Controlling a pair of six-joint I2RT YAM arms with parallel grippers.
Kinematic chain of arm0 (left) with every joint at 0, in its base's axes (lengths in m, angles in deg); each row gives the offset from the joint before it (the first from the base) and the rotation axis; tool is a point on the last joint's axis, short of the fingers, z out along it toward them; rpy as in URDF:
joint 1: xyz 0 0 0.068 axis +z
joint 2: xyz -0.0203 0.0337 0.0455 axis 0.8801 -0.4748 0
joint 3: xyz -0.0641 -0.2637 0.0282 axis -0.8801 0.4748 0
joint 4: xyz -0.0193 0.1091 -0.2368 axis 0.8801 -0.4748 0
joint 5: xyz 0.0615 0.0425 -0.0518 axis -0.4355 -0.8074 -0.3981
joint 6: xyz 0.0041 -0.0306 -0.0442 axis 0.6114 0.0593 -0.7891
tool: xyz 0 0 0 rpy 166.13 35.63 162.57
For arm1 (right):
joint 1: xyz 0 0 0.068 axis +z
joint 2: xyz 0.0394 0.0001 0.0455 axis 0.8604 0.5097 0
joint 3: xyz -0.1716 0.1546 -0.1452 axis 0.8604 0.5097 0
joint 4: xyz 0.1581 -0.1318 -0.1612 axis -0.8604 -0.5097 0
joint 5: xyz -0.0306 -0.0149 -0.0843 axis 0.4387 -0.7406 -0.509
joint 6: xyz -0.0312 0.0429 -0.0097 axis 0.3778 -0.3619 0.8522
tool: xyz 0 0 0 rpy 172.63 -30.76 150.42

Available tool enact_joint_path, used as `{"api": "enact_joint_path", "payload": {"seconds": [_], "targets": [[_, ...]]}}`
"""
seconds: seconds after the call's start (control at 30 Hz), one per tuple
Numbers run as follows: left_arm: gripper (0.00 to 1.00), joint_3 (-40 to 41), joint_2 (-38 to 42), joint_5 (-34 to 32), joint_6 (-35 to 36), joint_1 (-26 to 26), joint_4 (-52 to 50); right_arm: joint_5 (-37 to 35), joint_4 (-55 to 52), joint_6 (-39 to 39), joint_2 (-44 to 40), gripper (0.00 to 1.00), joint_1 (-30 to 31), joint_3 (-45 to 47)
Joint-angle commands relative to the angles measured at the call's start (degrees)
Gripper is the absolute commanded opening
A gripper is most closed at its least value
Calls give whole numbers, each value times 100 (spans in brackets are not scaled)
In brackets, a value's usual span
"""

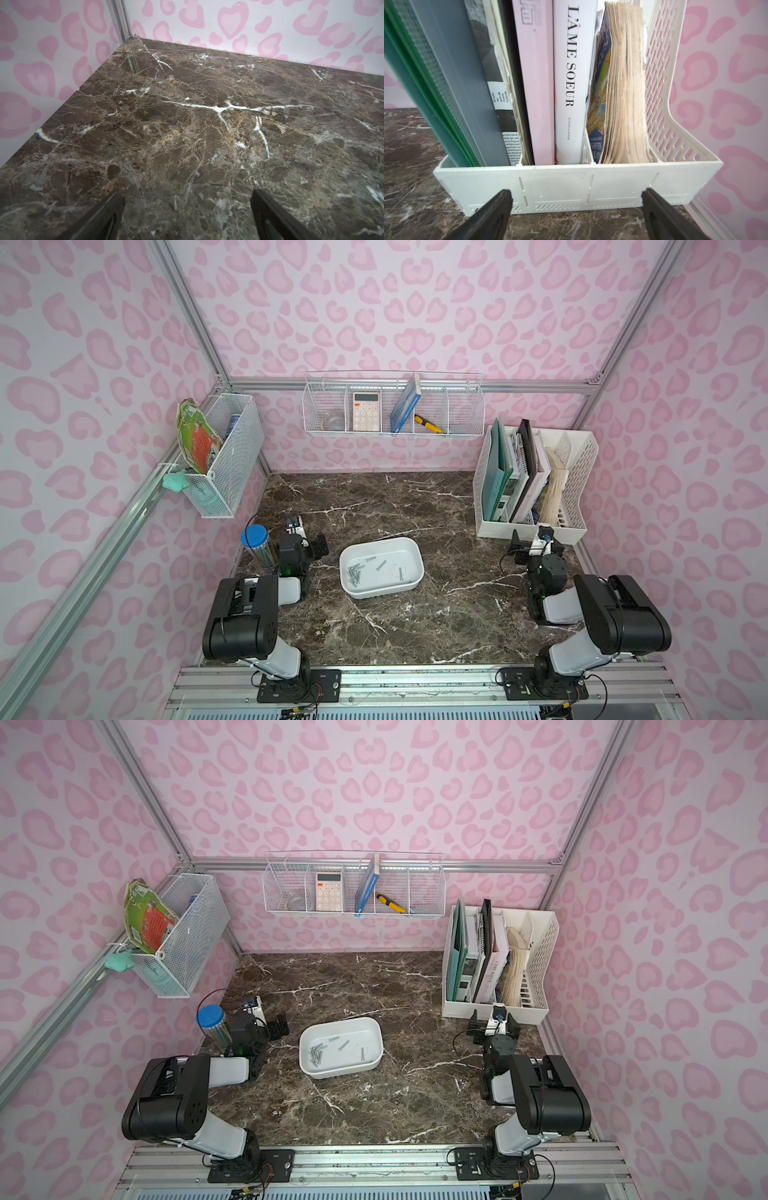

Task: Take out the screws from the storage box
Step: Pick up the screw from the storage box.

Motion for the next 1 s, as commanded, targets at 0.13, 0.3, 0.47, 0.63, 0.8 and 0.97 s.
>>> {"api": "enact_joint_path", "payload": {"seconds": [0.13,0.3,0.47,0.63,0.8,0.97], "targets": [[99,-18,11,45,29,6,1,-34,137,-3,-8,100,3,-5],[99,-21,9,45,36,11,2,-39,137,0,-5,100,-1,-7],[99,-19,9,45,28,10,3,-39,129,-8,-2,100,4,-5],[99,-20,5,45,28,6,-1,-39,125,-8,-1,100,5,-5],[99,7,59,-19,38,2,46,-85,174,6,-15,100,24,19],[99,-531,972,-237,-14,-79,-1755,-1702,386,560,-635,100,894,320]]}}
